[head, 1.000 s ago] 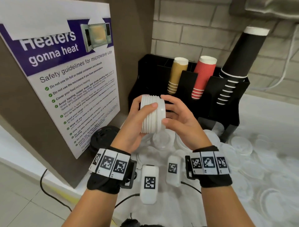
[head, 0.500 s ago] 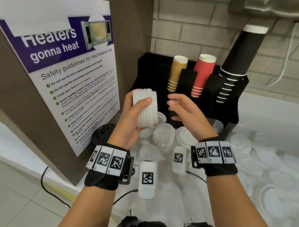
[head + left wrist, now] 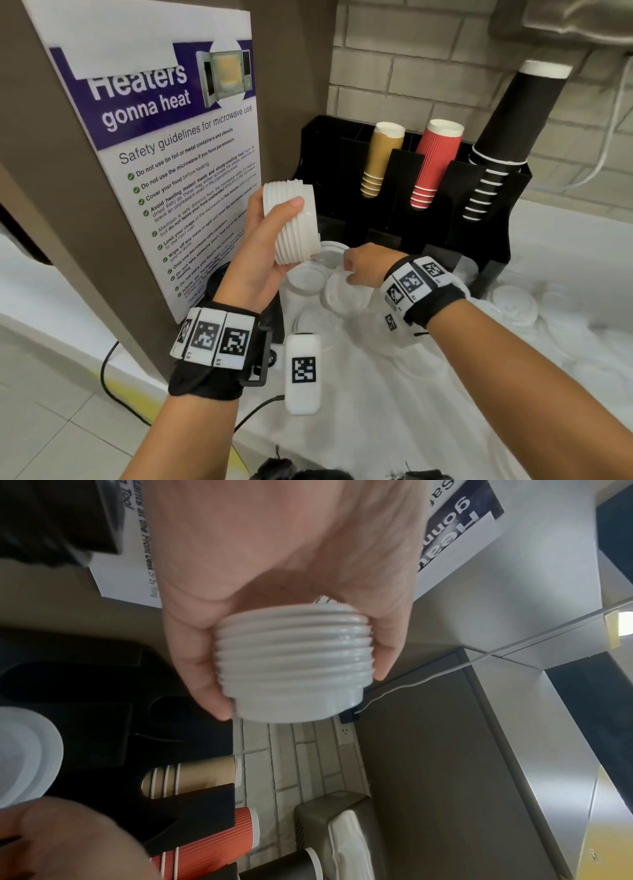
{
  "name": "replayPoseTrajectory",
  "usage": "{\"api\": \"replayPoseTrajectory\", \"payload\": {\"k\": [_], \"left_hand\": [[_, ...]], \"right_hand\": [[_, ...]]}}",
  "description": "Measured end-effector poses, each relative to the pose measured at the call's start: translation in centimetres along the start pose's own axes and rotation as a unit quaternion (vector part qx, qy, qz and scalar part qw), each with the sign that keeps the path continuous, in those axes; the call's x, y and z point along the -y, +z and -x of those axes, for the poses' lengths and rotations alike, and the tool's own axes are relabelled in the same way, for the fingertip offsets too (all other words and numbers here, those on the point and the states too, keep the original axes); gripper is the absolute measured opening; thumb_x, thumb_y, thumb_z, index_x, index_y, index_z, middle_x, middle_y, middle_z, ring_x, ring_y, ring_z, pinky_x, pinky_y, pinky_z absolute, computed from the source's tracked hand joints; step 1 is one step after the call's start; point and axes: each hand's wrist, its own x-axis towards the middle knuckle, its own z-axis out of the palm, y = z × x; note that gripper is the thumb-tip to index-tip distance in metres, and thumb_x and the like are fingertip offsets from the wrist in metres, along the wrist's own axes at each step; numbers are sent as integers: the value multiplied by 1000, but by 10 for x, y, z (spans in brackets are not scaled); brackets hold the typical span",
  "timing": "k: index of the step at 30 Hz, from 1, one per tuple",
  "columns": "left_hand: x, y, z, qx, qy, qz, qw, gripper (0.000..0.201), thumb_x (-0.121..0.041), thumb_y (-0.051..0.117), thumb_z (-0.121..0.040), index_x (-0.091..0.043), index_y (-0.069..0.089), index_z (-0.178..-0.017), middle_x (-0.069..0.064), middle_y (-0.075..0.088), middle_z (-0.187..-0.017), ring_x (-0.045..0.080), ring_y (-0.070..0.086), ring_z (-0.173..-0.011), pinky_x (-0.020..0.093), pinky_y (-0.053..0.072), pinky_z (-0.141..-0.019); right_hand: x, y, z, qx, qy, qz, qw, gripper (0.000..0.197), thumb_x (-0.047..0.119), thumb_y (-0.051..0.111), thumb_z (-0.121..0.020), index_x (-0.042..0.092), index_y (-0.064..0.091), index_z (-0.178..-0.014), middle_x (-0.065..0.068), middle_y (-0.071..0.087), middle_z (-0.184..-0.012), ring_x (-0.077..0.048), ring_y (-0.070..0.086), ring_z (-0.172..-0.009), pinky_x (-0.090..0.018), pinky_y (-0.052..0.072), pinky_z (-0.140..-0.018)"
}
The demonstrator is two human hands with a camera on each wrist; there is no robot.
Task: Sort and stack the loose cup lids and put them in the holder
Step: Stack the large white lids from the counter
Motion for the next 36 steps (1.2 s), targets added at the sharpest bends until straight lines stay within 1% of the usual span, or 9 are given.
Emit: {"api": "replayPoseTrajectory", "payload": {"k": [6, 9, 16, 19, 23, 25, 28, 32, 36], "left_hand": [[-2, 0, 1, -10, -8, -11, 1000, 69, -37, 67, -73, -25, 45, -137, 3, 60, -117, 17, 62, -101, 40, 56, -77], [-3, 0, 1, -7, -14, -9, 1000, 69, -37, 67, -73, -25, 45, -137, 3, 59, -119, 18, 61, -103, 38, 56, -75], [-2, 0, 0, -5, -23, -2, 1000, 74, -38, 73, -68, -26, 47, -136, 6, 58, -126, 21, 60, -109, 49, 52, -91], [-2, 1, -1, -6, -23, 0, 1000, 68, -36, 68, -73, -24, 46, -137, 7, 57, -127, 22, 59, -110, 47, 53, -90], [-4, 0, -2, -6, -24, 1, 1000, 70, -36, 68, -73, -22, 46, -138, 6, 59, -123, 19, 61, -105, 43, 55, -83], [-5, -1, -2, -6, -23, -2, 1000, 75, -38, 70, -71, -20, 45, -139, 6, 59, -121, 18, 62, -102, 39, 57, -78], [-7, 0, -3, -7, -20, -7, 1000, 88, -44, 74, -61, -20, 45, -139, 6, 60, -119, 19, 63, -101, 39, 56, -75], [-6, 1, -2, -3, -25, -5, 1000, 82, -42, 73, -65, -21, 45, -140, 9, 57, -128, 22, 60, -107, 39, 56, -76], [-5, 1, -2, -5, -29, 4, 1000, 72, -37, 67, -73, -21, 45, -139, 7, 58, -124, 20, 60, -104, 37, 56, -74]], "right_hand": [[7, -24, -1, -39, -18, -206, 977, 34, 38, 56, -93, 16, 54, -119, -6, 65, -98, -21, 64, -89, -30, 54, -73], [5, -26, -4, -91, -5, -113, 989, 37, 34, 53, -95, 12, 53, -125, -9, 60, -118, -24, 59, -103, -32, 50, -85], [5, -1, -10, 92, 26, 39, 995, 97, 39, 84, -66, 30, 29, -145, -10, 42, -131, -31, 53, -114, -38, 51, -85], [9, 5, -13, 101, 22, 67, 992, 94, 33, 82, -68, 33, 27, -144, -13, 37, -130, -34, 53, -110, -39, 53, -79], [1, -6, -10, 65, 9, -1, 998, 82, 28, 79, -70, 31, 35, -139, -6, 49, -112, -24, 55, -90, -32, 50, -64], [-1, -14, -9, 59, -14, -40, 997, 83, 28, 81, -68, 33, 36, -139, -4, 55, -114, -20, 56, -94, -32, 52, -70], [1, -24, -9, 56, -37, -97, 993, 95, 35, 85, -64, 34, 32, -143, -1, 52, -130, -21, 52, -116, -33, 48, -93], [-2, -17, -19, 81, -6, -15, 997, 94, 27, 86, -65, 24, 35, -144, -6, 48, -137, -25, 51, -120, -31, 48, -85], [-5, 4, -24, 105, 15, 41, 993, 102, 27, 89, -59, 35, 32, -143, -7, 37, -134, -33, 49, -118, -44, 53, -89]]}}
